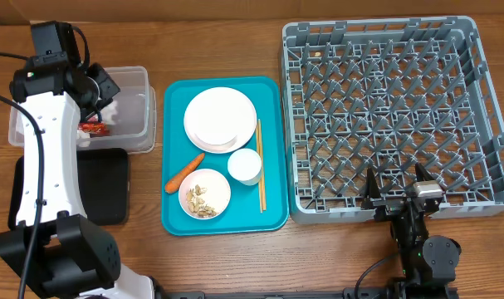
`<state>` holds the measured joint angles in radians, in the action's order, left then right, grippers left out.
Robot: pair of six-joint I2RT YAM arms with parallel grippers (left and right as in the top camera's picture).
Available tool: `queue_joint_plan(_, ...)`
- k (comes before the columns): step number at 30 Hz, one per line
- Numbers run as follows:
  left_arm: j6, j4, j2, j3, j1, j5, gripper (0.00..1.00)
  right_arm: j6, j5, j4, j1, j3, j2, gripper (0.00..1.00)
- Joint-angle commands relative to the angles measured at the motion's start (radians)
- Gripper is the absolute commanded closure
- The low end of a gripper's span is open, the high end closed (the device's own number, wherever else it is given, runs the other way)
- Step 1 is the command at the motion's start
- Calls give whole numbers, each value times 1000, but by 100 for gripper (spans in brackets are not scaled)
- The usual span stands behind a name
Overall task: Sort waste into correct bins and load items into the dishwasher
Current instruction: 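Carry the tissue left and release it into the clear bin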
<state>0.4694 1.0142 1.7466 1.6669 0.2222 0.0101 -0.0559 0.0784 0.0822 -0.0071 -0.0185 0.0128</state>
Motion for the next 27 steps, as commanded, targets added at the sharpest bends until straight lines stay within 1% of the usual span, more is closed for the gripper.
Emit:
queue_joint_plan(1,11,5,47,-11,-18,-30,96,4,2,-5,-6,11,-10,0)
queue_joint_plan(6,56,3,114,-11,-21,-34,96,4,2,-5,-6,11,-10,0)
queue_joint_plan(10,55,2,150,-11,-21,-56,96,4,2,-5,-6,11,-10,0)
queue_joint_plan(11,55,2,154,-11,-21,-56,94,4,2,-5,-6,11,-10,0)
queue_joint_plan(13,52,2,156,-11,-21,-55,87,4,2,-5,-6,11,-10,0)
queue_joint_plan(15,39,1,155,-11,-21,-55,71,4,2,-5,-6,11,-10,0)
queue_joint_plan(17,29,0,155,-4,-19,-57,38,4,2,-5,-6,11,-10,0)
queue_joint_plan(18,21,2,155,3,-19,-65,26,4,2,-5,-5,11,-10,0)
queue_joint_plan(19,6,7,155,13,-19,-85,20,4,2,-5,-6,11,-10,0)
queue_joint_plan(22,-29,52,155,68,-19,-183,18,4,2,-5,-6,11,-10,0)
queue_joint_plan(25,-29,143,155,129,-20,-262,16,4,2,-5,-6,11,-10,0)
queue_joint_plan(26,-29,173,155,143,-20,-295,15,4,2,-5,-6,11,-10,0)
queue_joint_plan(27,-30,201,155,153,-20,-331,11,4,2,-5,-6,11,-10,0)
